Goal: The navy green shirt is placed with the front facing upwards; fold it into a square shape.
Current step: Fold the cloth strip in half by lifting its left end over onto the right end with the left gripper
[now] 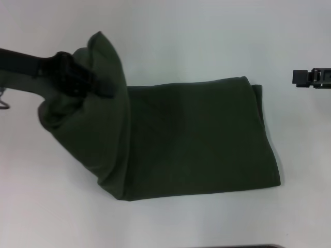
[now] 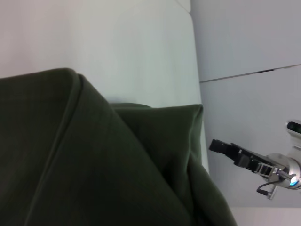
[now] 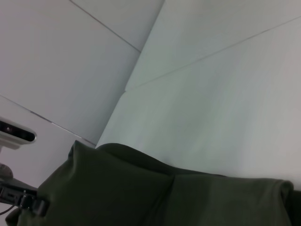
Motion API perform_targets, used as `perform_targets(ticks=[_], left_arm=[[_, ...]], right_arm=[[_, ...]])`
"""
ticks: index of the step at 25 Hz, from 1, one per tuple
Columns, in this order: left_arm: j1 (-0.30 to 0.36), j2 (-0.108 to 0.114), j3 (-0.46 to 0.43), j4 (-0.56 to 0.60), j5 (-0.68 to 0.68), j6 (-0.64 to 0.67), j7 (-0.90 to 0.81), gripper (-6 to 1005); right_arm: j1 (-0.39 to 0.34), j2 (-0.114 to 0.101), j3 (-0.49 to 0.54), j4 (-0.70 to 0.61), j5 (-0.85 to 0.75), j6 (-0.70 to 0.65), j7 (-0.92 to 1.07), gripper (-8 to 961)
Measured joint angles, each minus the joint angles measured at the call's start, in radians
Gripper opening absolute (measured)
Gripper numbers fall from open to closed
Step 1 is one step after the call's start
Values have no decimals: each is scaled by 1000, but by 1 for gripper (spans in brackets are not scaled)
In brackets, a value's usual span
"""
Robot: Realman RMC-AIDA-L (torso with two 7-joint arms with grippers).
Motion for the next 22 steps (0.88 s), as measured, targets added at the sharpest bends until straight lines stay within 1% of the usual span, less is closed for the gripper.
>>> perform_targets(ticks=[7,8,12,17,22], left_arm=[[-27,-56,4,3,-4,-29,-2,90],[-31,-66,4,4,-10,-31,-2,90],[-41,-93,6,-3,-27,-39,-2,91],[-51,-113,35,-10,-27,-67,-2,93],[-66,-120,90,-15,-27,-110,-11,94]], right_arm=[[1,1,-4,0,0,2,2,674],[1,1,-4,0,0,1,3,673],[1,2,-4,0,0,0,5,673],[1,2,-7,0,0,3,6,673],[1,5,-9,0,0,6,15,673]])
